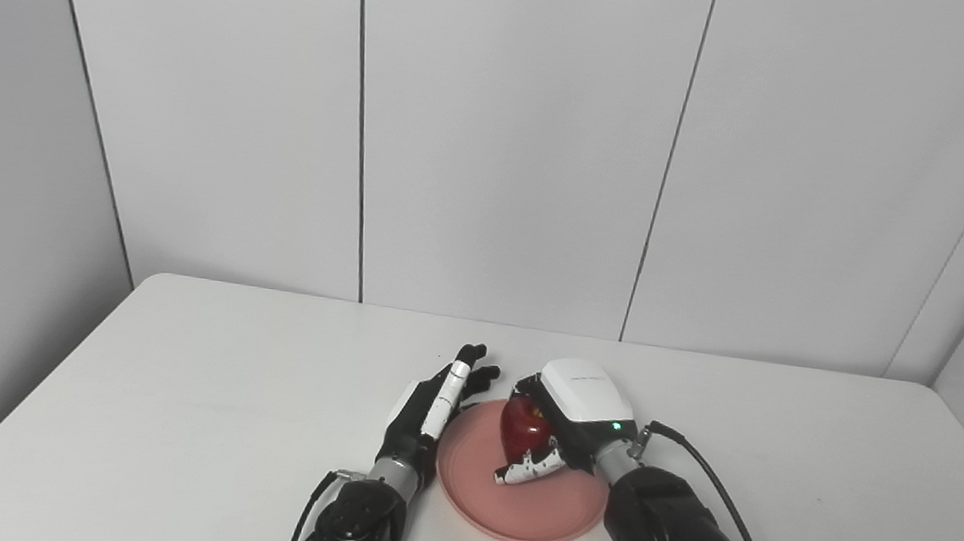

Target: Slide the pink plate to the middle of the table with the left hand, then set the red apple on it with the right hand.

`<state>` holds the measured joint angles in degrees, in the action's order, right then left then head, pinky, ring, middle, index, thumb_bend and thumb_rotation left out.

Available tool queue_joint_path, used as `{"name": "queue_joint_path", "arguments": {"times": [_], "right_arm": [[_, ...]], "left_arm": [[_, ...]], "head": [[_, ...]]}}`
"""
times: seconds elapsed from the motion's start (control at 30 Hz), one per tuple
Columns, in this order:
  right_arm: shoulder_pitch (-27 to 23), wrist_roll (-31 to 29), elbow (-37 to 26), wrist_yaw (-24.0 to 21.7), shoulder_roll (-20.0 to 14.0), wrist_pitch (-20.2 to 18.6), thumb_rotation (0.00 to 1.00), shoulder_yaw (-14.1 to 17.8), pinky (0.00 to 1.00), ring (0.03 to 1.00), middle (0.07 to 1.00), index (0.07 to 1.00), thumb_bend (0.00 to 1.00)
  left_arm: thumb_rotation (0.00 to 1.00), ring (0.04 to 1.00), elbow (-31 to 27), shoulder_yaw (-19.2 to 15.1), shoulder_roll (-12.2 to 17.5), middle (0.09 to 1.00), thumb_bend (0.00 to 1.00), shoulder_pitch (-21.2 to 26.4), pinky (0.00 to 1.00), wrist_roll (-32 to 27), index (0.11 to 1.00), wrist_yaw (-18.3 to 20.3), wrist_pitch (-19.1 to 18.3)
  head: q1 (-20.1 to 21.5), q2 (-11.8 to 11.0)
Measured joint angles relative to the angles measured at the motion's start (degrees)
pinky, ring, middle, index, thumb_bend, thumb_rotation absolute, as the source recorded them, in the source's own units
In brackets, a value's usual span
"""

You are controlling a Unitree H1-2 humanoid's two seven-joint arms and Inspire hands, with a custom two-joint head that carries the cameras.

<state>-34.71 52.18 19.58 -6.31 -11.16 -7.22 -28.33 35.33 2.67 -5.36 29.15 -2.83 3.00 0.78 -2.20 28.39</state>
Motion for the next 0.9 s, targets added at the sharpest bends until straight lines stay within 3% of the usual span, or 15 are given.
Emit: {"name": "queue_joint_path", "arguments": {"times": [0.17, 0.37, 0.4, 0.43, 0.53, 0.63, 0.9], "right_arm": [[0.0, 0.1, 0.0, -0.1, 0.1, -0.1, 0.16, 0.0, 0.18, 0.259, 0.354, 0.492, 0.5], [0.0, 0.6, -0.1, -0.5, 0.2, -0.1, 0.18, -0.1, 0.22, 0.307, 0.391, 0.493, 0.5], [0.0, 0.7, -0.3, -0.7, 0.2, -0.3, 0.51, -0.1, 0.24, 0.325, 0.405, 0.539, 0.61], [0.0, 0.8, -0.5, -1.1, 0.2, -0.5, 0.65, -0.2, 0.25, 0.335, 0.411, 0.558, 0.66], [-0.1, 1.2, -1.2, -2.8, 0.0, -0.8, 0.9, -0.3, 0.26, 0.358, 0.43, 0.62, 0.77], [-0.1, 1.6, -1.9, -4.1, -0.3, -0.8, 0.99, -0.5, 0.27, 0.372, 0.441, 0.659, 0.82], [-0.1, 1.9, -1.9, -5.8, -0.8, -0.8, 1.0, -0.4, 0.42, 0.562, 0.648, 0.715, 0.9]], "left_arm": [[0.96, 0.902, 0.2, 0.0, 0.0, 0.841, 0.84, 0.1, 0.79, 0.0, 0.881, -0.1, 0.0], [0.96, 0.906, 0.3, 0.1, 0.0, 0.839, 0.84, 0.2, 0.8, 0.3, 0.91, -0.3, 0.0], [0.96, 0.919, 0.3, 0.1, 0.0, 0.85, 0.84, 0.2, 0.82, 0.4, 0.925, -0.3, 0.0], [0.96, 0.925, 0.4, 0.1, 0.0, 0.859, 0.84, 0.2, 0.82, 0.4, 0.934, -0.3, 0.0], [0.97, 0.937, 0.5, 0.1, 0.0, 0.879, 0.86, 0.3, 0.84, 0.4, 0.933, -0.3, 0.0], [0.97, 0.939, 0.5, 0.2, 0.0, 0.879, 0.86, 0.3, 0.84, 0.7, 0.939, -0.3, 0.1], [0.94, 0.942, 0.5, -0.1, -0.1, 0.896, 0.85, 0.3, 0.85, 0.8, 0.962, -0.3, 0.0]], "head": [[0.0, 0.1], [0.0, 0.0], [0.1, 0.1], [0.1, 0.1], [0.1, 0.1], [0.1, 0.1], [0.1, 0.1]]}}
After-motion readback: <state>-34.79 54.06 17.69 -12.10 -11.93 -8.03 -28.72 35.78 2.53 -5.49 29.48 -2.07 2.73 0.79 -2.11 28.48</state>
